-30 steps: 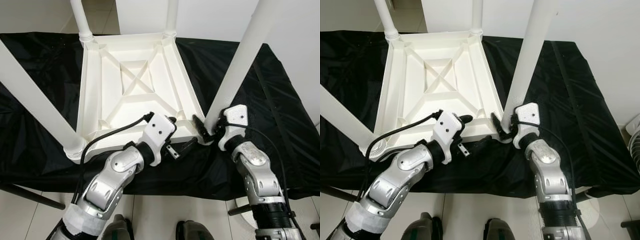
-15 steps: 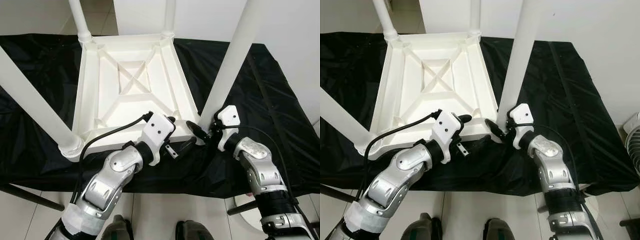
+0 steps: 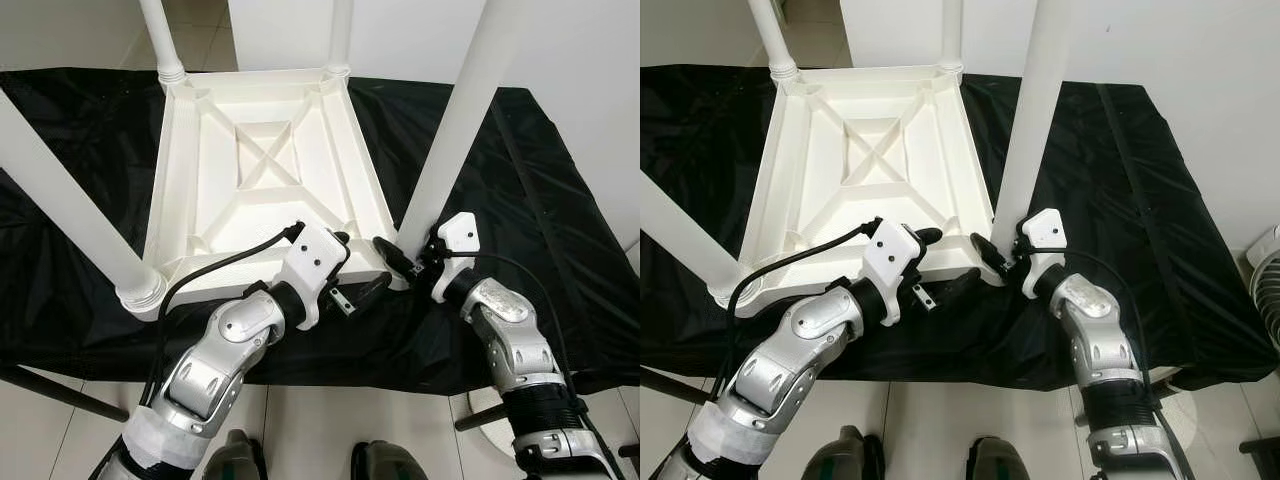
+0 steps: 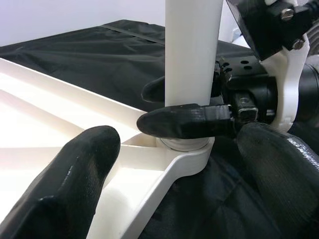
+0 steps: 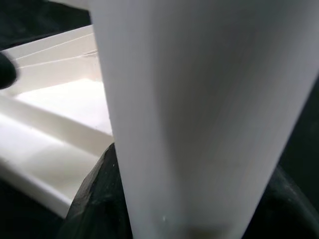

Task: Building children table

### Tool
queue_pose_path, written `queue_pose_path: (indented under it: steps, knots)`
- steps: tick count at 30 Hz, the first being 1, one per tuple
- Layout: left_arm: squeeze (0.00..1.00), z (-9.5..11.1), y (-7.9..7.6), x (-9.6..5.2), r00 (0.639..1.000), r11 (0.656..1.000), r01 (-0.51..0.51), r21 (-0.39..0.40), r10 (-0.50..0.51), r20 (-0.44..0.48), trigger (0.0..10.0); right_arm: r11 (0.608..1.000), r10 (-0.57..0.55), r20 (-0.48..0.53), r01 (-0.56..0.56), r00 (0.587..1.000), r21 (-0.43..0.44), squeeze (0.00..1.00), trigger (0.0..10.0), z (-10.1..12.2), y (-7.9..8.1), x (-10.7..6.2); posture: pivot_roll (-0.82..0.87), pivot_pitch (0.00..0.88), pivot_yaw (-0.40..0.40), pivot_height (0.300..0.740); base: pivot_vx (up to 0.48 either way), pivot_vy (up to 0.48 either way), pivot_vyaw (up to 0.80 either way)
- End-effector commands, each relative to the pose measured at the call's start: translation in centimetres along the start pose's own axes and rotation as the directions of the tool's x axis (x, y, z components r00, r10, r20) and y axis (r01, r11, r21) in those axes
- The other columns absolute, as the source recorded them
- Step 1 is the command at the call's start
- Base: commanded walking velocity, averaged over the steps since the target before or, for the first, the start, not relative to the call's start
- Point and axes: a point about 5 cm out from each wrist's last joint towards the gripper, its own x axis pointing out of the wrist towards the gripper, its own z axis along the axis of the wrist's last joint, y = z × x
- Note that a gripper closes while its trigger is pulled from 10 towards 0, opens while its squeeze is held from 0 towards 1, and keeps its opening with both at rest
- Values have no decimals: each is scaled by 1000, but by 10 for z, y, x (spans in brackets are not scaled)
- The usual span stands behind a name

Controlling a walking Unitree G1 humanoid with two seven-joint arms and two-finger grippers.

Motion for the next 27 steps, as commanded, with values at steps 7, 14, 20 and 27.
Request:
queue_pose_path:
  steps: [7, 14, 20, 27]
  knots:
    - [0, -3, -2, 2, 999, 999, 41, -17, -41, -8, 10000, 921, -379, -91, 385, 921, 63, 0, 0, -7, 24, -3, -60, 89, 19, 740, 0, 0, 0]
    - [0, -2, -2, 3, 999, 999, 39, -20, -39, -2, 10000, 872, -483, -90, 488, 871, 35, 0, 0, -4, 34, -3, -64, 90, 20, 740, 0, 0, 0]
    - [0, -2, -1, 3, 999, 999, 39, -19, -40, -4, 10000, 881, -465, -87, 470, 881, 51, 0, 0, -1, 31, -3, -66, 88, 22, 740, 0, 0, 0]
    - [0, -2, 0, 3, 999, 999, 41, -18, -41, -6, 10000, 921, -379, -37, 381, 925, 77, 1000, 10000, 11, 29, -1, -64, 85, 20, 740, 0, 0, 0]
